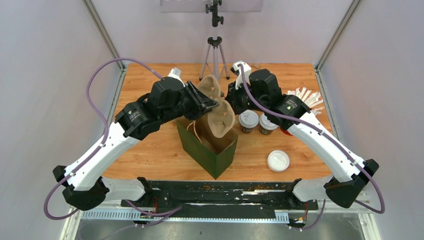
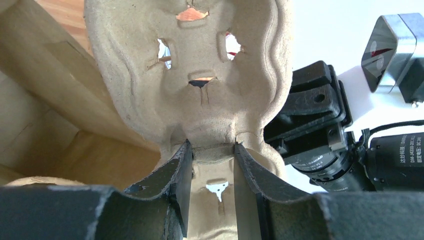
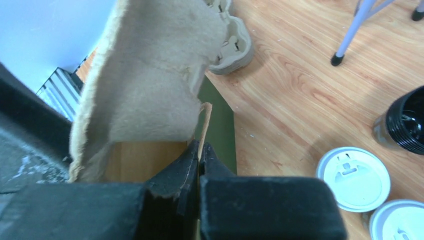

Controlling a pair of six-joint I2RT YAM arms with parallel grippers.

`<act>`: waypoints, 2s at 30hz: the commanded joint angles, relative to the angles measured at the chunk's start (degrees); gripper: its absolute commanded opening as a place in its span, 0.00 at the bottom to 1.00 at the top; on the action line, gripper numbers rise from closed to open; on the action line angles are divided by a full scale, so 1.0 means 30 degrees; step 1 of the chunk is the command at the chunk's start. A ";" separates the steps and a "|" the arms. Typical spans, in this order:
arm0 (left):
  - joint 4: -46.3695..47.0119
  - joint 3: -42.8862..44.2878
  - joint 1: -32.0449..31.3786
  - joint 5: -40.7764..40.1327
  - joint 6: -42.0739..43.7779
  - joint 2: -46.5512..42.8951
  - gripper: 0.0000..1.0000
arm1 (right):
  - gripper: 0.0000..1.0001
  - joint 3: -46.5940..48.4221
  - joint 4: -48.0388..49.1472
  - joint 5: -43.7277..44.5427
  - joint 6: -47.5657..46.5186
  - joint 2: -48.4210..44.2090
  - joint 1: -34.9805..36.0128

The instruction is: Pack the takeout coffee

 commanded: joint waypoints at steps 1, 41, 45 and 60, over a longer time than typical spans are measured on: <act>0.1481 0.1153 -0.1010 -0.0101 0.0412 0.0344 0.26 | 0.00 0.0226 0.0683 0.1587 0.0916 -0.0747 -0.0100; -0.4693 0.1996 -0.2521 -0.5495 -0.3310 0.1415 0.26 | 0.00 -0.1129 0.1280 0.3148 0.0308 -0.1740 -0.0109; -0.4429 0.1745 -0.2538 -0.5437 -0.3235 0.1168 0.26 | 0.00 -0.0874 0.1204 0.3247 0.0107 -0.1517 -0.0083; -0.4645 0.1522 -0.2522 -0.5268 -0.3947 0.2236 0.28 | 0.00 -0.0812 0.2418 0.2787 -0.0598 -0.1291 -0.0109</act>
